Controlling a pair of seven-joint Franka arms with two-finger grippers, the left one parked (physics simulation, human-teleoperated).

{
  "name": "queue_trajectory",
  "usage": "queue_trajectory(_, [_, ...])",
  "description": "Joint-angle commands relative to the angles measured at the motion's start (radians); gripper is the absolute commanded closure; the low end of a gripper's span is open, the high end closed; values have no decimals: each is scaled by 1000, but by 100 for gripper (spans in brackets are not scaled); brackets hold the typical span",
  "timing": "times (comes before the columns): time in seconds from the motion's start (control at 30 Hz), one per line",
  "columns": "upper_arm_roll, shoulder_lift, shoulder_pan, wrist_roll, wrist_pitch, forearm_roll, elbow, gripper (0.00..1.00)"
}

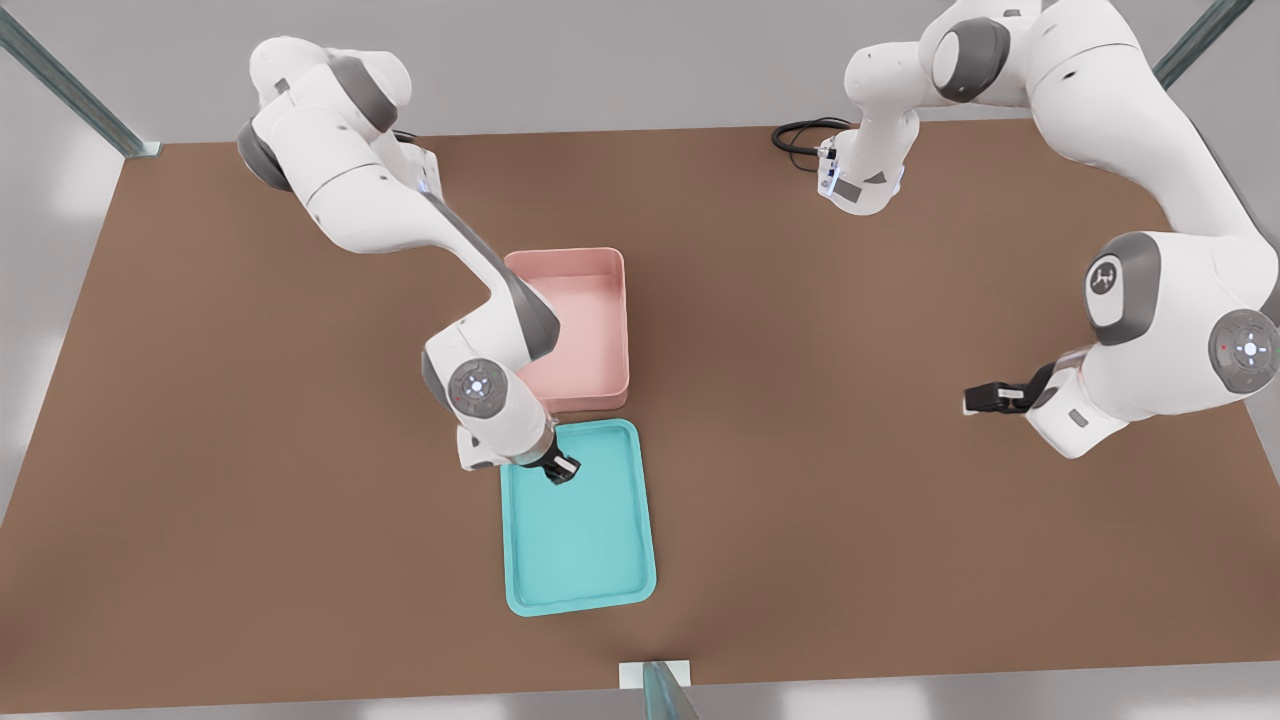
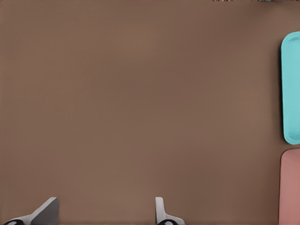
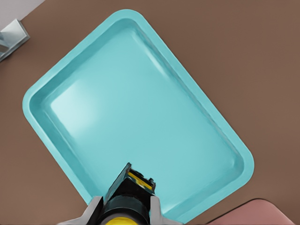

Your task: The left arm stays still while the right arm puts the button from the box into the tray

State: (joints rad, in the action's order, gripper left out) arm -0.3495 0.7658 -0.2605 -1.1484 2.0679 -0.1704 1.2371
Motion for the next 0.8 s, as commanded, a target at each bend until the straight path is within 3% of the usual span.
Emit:
queue_trajectory(0.0, [18, 55, -25, -90, -71, -49, -70, 55])
queue_trajectory(0.1, [40, 148, -52, -91, -61, -50, -166, 55])
queue_trajectory(0.13, [81, 171, -80, -91, -61, -50, -191, 55])
queue_trajectory(0.27, [86, 199, -82, -90, -26, -49, -203, 53])
queue_trajectory(0.3, [84, 199, -82, -83, -28, -50, -203, 0])
queue_trajectory(0.4, [83, 173, -77, -59, -45, -52, -202, 0])
queue_trajectory(0.47, [61, -6, -23, 93, -365, -38, -200, 0])
queue_trajectory(0.5, [27, -164, 102, 321, -420, 50, -113, 0])
queue_trajectory(0.53, [56, -296, 219, 644, -417, 115, 53, 0])
queue_trajectory(0.57, [243, -433, 237, 1028, -468, 137, 137, 0])
queue_trajectory(0.6, [369, -528, 239, 1174, -535, 140, 182, 0])
queue_trajectory(0.67, [369, -548, 274, 1167, -631, 212, 234, 0])
queue_trajectory(0.7, [365, -649, 273, 1168, -520, 210, 404, 0])
queue_trajectory(0.77, [356, -628, 264, 1156, -508, 210, 381, 0])
